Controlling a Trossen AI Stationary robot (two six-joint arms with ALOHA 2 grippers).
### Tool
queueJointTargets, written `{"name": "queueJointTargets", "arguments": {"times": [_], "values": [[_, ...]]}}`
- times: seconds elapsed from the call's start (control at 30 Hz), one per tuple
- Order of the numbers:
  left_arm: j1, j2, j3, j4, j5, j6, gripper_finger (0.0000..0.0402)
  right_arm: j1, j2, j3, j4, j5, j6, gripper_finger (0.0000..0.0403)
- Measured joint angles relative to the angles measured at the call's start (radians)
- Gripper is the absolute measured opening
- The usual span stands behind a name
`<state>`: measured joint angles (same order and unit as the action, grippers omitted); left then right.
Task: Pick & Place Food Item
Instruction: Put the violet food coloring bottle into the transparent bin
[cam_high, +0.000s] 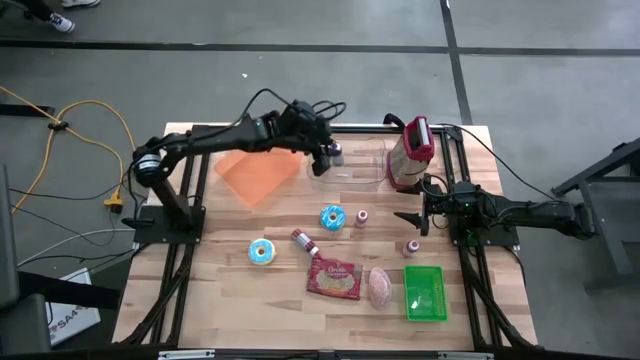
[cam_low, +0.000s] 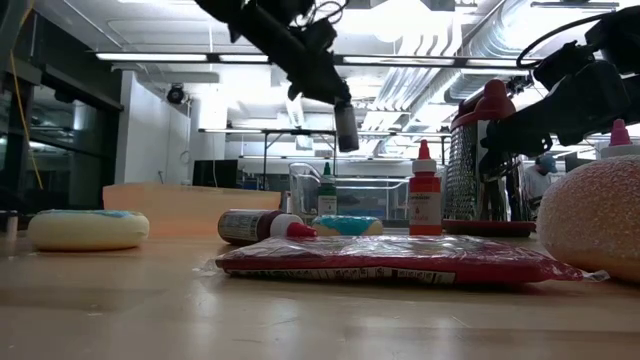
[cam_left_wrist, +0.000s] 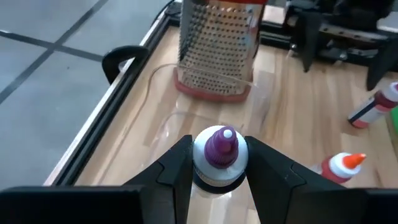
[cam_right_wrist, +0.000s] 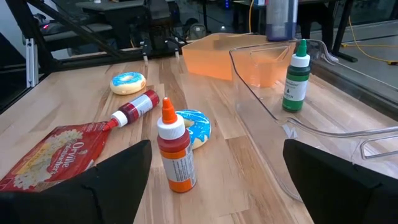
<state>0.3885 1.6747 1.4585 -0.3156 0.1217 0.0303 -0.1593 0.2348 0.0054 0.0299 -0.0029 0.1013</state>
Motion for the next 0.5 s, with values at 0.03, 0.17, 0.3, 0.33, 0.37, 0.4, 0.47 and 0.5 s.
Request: {"name": "queueJointTargets", "arguments": {"times": [0.03, 0.17, 0.3, 0.33, 0.37, 0.4, 0.47, 0.5], "values": [[0.009, 0.007, 0.002, -0.003, 0.006, 0.000, 0.0121, 0.000, 0.000, 0.000, 0.000, 0.000, 0.000, 0.0353], [0.041, 0.031, 0.002, -0.025, 0.015, 0.002, 0.0122, 0.000, 0.000, 0.000, 0.000, 0.000, 0.000, 0.0353], [0.059, 0.082, 0.002, -0.037, 0.026, 0.001, 0.0123, 0.000, 0.000, 0.000, 0.000, 0.000, 0.000, 0.0353], [0.063, 0.095, 0.002, -0.033, 0.030, 0.001, 0.0123, 0.000, 0.000, 0.000, 0.000, 0.000, 0.000, 0.0353], [0.067, 0.107, 0.002, -0.031, 0.038, 0.000, 0.0123, 0.000, 0.000, 0.000, 0.000, 0.000, 0.000, 0.0353], [0.069, 0.123, 0.002, -0.030, 0.049, 0.000, 0.0123, 0.000, 0.000, 0.000, 0.000, 0.000, 0.000, 0.0353], [0.069, 0.149, 0.002, -0.028, 0.064, -0.001, 0.0123, 0.000, 0.000, 0.000, 0.000, 0.000, 0.000, 0.0353], [0.069, 0.160, 0.001, -0.024, 0.069, -0.002, 0.0123, 0.000, 0.000, 0.000, 0.000, 0.000, 0.000, 0.0353]]}}
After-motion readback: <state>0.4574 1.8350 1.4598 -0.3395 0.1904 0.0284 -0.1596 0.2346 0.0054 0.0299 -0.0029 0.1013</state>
